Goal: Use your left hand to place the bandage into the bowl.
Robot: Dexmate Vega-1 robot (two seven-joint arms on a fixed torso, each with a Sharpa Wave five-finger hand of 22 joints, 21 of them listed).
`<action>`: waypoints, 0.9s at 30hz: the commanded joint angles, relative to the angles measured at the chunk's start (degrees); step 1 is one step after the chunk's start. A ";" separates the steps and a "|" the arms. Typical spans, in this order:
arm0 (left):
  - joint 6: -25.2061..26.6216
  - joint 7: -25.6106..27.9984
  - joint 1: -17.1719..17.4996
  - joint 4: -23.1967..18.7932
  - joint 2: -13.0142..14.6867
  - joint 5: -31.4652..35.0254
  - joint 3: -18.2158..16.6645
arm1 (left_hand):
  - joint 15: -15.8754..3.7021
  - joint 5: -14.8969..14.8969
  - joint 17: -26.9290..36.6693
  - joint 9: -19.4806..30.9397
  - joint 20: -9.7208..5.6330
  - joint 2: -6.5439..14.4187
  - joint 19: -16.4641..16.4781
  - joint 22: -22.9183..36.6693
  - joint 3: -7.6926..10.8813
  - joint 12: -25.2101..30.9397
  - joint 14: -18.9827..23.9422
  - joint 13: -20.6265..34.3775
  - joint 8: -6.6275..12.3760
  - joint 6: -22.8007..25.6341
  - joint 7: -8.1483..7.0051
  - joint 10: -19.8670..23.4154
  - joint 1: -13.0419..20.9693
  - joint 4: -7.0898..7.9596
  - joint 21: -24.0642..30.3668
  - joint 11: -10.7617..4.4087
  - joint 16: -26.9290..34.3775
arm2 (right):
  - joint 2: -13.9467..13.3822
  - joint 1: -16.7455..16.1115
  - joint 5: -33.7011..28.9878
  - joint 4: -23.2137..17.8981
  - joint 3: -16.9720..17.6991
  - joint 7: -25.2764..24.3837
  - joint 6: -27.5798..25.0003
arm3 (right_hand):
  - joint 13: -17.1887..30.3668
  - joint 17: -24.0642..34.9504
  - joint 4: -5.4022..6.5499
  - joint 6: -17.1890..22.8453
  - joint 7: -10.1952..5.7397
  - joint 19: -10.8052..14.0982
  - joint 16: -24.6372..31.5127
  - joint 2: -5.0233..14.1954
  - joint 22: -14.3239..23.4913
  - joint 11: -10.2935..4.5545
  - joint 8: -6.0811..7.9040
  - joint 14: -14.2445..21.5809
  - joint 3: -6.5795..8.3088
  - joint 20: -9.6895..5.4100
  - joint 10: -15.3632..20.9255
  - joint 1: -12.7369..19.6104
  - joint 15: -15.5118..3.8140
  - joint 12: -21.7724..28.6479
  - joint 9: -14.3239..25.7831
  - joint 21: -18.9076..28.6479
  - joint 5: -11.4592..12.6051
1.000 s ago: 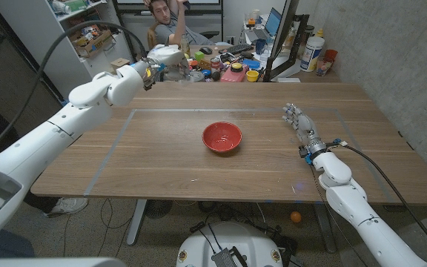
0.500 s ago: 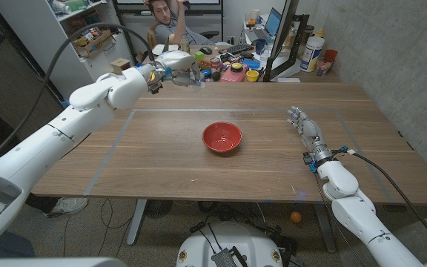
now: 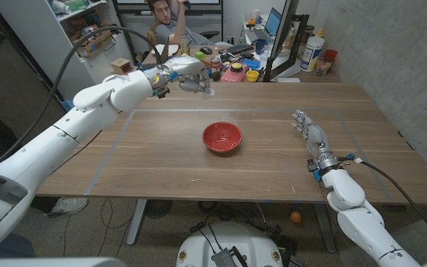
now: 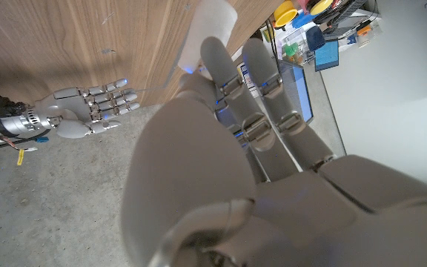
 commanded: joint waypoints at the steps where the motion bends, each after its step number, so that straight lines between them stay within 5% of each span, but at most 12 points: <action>1: -4.76 -2.67 -1.02 1.81 -2.23 -2.05 1.11 | -0.10 0.38 0.12 0.24 -3.45 0.42 -0.13 0.02 -0.03 0.03 0.03 4.52 -0.16 0.39 0.04 1.68 0.23 0.29 0.24 -1.06 0.21 | -0.49 -4.26 -0.73 -3.23 1.00 -2.80 1.13 | 0.15 0.10 -0.20 0.35 0.00 0.45 -0.19 1.41 0.11 0.02 0.33 0.45 0.23 -1.34 0.20 -0.50 -0.04 0.28 0.21 -0.28 0.32; 27: -5.21 -8.85 0.27 5.18 -2.81 -4.16 2.77 | -0.10 0.33 0.46 0.29 -3.43 0.40 -0.41 0.01 0.00 -0.48 0.03 4.68 -0.63 0.57 0.06 1.91 0.23 0.32 0.67 -1.00 0.14 | -1.66 -4.19 -0.85 -5.27 0.66 -3.21 1.31 | 0.15 0.11 -0.26 0.37 -0.03 0.62 -0.16 1.41 0.12 -0.11 0.32 0.52 0.27 -1.38 0.25 -0.55 -0.05 0.27 0.21 -0.50 0.31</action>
